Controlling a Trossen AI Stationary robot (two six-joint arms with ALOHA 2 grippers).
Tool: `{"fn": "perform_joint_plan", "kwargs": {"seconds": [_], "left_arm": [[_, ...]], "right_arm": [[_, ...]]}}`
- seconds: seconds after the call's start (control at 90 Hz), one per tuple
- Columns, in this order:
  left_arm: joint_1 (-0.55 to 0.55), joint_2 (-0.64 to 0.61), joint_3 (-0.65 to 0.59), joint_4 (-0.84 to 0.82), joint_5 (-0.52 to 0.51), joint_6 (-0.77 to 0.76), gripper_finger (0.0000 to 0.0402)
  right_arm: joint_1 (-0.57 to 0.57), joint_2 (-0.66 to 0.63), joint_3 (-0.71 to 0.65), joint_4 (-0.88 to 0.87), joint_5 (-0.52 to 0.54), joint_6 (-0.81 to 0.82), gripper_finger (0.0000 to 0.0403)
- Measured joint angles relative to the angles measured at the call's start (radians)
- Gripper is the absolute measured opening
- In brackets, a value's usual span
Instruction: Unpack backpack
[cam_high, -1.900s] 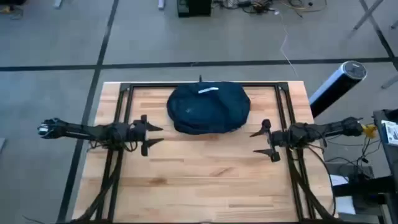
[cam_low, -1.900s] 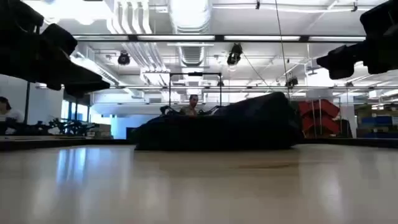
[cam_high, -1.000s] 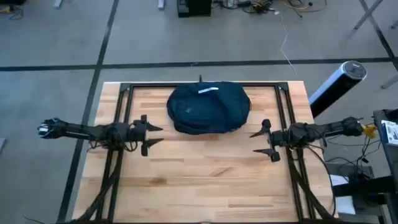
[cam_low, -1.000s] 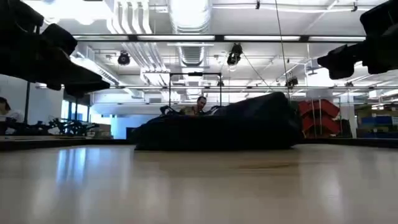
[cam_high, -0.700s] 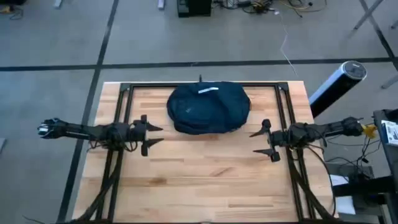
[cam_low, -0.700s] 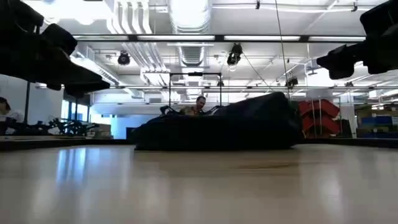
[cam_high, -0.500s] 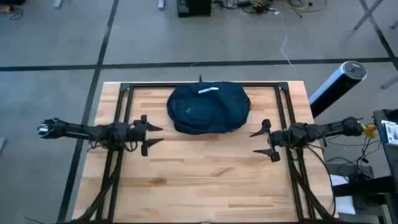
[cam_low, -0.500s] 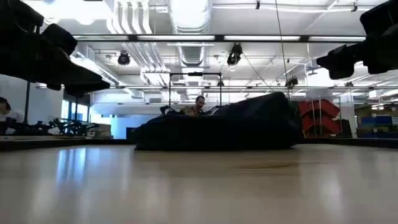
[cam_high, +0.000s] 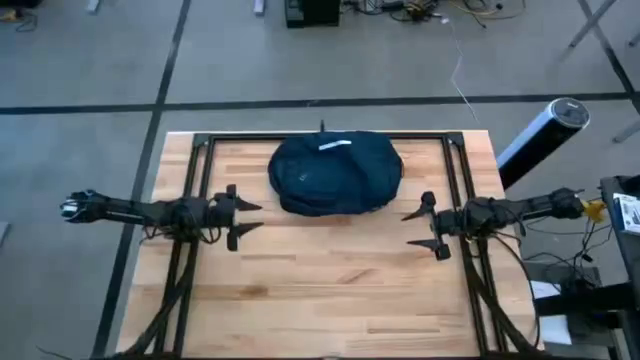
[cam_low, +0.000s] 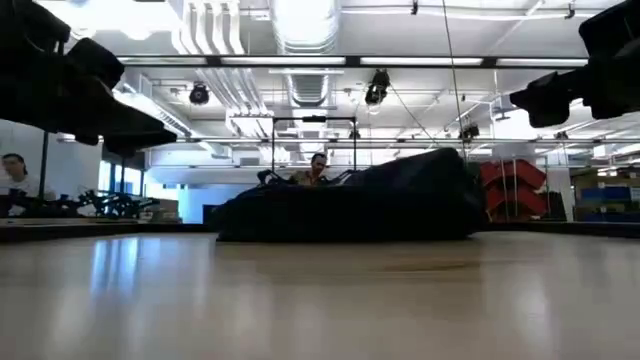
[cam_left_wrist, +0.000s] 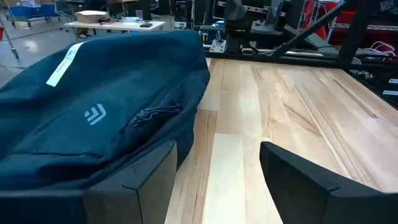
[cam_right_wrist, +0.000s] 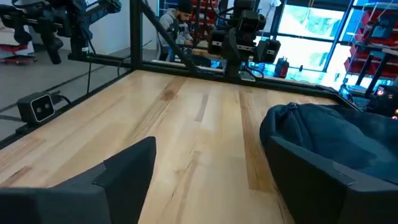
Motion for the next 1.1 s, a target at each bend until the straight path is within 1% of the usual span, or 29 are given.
{"fn": "perform_joint_plan", "kwargs": {"seconds": [0.311, 0.656, 0.8, 0.9, 1.1], "left_arm": [[0.000, 0.000, 0.000, 0.000, 0.000, 0.000, 0.0220], [0.000, 0.000, 0.000, 0.002, -0.001, 0.004, 0.0220], [0.000, 0.003, 0.000, 0.115, -0.019, 0.089, 0.0220], [-0.001, 0.004, 0.000, 0.208, -0.019, 0.086, 0.0220], [0.001, 0.009, 0.000, 0.208, -0.019, 0.065, 0.0220]], "right_arm": [[0.000, 0.000, 0.000, 0.000, 0.000, 0.000, 0.0282], [0.000, 0.000, 0.000, 0.000, 0.000, 0.000, 0.0302], [0.000, 0.000, 0.000, 0.000, 0.000, 0.000, 0.0308], [0.000, 0.000, 0.000, 0.000, 0.000, 0.000, 0.0309], [0.000, 0.000, 0.000, 0.000, 0.000, 0.000, 0.0304]]}}
